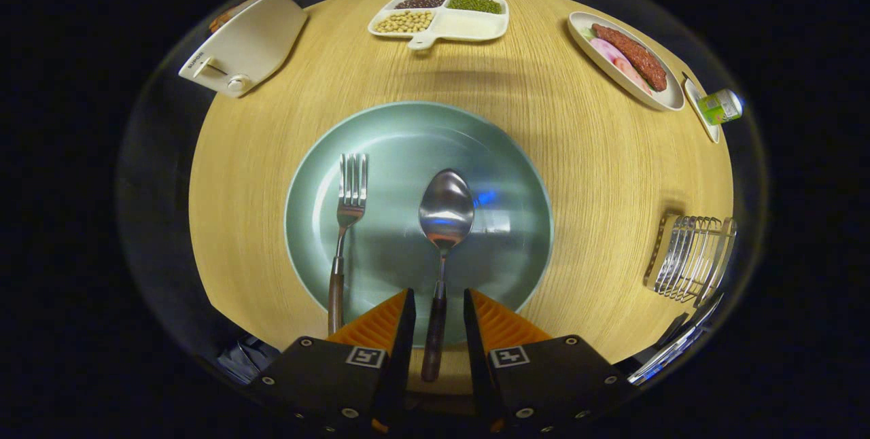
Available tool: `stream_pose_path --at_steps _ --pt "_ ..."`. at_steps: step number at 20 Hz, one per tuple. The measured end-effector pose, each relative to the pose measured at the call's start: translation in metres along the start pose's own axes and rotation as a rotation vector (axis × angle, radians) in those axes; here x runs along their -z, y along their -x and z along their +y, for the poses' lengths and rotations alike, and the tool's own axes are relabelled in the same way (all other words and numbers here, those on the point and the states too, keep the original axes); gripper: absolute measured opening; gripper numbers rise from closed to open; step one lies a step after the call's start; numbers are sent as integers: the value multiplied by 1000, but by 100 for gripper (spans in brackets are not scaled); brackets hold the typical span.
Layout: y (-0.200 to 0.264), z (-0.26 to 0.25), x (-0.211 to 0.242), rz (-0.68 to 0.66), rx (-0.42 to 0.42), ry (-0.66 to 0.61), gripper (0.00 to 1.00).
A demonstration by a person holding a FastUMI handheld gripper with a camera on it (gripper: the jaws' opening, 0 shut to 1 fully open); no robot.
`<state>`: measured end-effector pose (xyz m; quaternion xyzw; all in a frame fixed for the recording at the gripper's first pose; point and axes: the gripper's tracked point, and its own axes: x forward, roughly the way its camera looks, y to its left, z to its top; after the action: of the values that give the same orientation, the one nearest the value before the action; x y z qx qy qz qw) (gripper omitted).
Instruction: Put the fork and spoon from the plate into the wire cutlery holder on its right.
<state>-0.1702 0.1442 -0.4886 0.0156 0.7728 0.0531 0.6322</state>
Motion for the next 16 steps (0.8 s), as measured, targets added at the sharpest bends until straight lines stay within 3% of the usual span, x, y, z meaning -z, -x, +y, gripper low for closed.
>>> stream_pose_path --at_steps 4,8,16 --pt "-9 6 -2 4 -19 -12 18" --pt "-9 1 -11 -43 -17 -19 7" --pt "19 -7 -21 -170 -63 -19 4"
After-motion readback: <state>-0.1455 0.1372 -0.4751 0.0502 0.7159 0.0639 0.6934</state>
